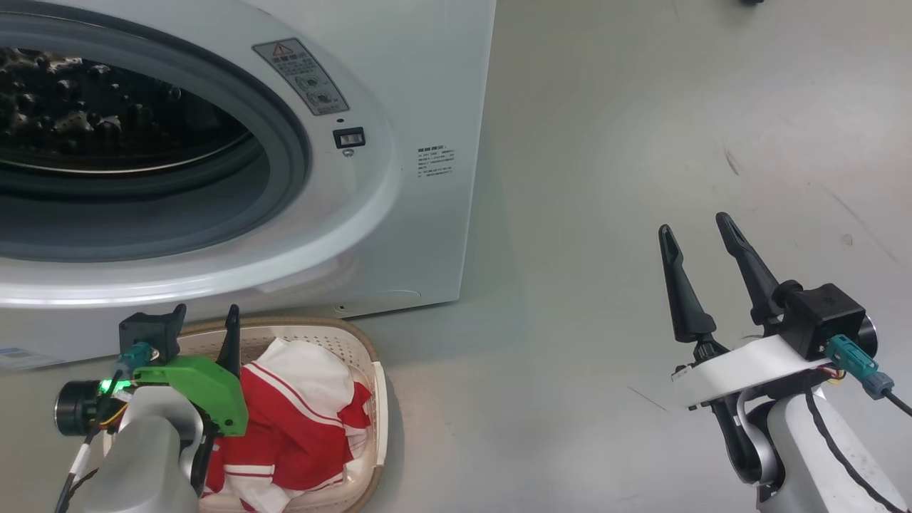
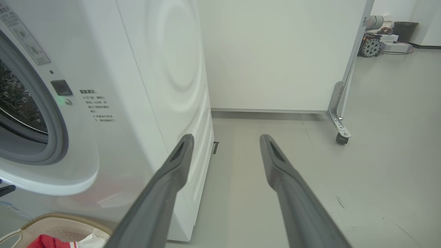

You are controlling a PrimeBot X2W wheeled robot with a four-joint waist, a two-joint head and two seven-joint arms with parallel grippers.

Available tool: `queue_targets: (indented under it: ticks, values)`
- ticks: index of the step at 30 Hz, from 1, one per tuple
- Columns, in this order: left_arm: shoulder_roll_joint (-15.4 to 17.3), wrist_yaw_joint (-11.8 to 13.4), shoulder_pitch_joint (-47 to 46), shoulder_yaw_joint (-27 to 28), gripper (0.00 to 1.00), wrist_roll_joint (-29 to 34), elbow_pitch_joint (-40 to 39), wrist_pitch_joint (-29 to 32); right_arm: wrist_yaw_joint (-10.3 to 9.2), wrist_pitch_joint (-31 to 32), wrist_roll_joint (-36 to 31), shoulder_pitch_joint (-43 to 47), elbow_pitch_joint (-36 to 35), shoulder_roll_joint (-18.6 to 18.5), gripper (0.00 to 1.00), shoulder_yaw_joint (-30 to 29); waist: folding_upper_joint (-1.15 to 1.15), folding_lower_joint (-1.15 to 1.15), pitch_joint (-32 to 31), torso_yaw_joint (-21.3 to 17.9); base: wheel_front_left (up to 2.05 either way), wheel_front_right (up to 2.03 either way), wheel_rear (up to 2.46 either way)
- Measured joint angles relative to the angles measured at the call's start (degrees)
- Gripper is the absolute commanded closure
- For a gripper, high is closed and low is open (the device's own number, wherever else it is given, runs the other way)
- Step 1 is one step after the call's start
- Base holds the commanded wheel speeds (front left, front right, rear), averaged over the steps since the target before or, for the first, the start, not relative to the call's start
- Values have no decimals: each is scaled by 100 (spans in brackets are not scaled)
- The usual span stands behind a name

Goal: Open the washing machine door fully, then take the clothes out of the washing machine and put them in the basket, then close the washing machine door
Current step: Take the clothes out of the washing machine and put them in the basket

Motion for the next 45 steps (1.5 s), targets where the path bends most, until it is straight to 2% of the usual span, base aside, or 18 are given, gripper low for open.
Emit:
queue_targets:
  ticks: [11,26,39,45]
  values:
    - [-82,-53,125,96,0,-16,-1386,-1,8,-100,62,230,205,36,0,-25,0,0,-583,314,0,0,0]
    - [-210,-98,1335,325,0,-282,-2931,-16,33,-148,157,530,310,105,0,15,0,0,-1301,583,0,0,0]
    - [-213,-99,2171,167,0,-298,-3559,-16,31,-157,200,710,313,119,0,16,0,0,-1559,512,0,0,0]
    - [-213,-100,2412,105,0,-298,-3724,-16,-102,-180,200,749,294,145,0,-126,0,0,-1561,485,0,0,0]
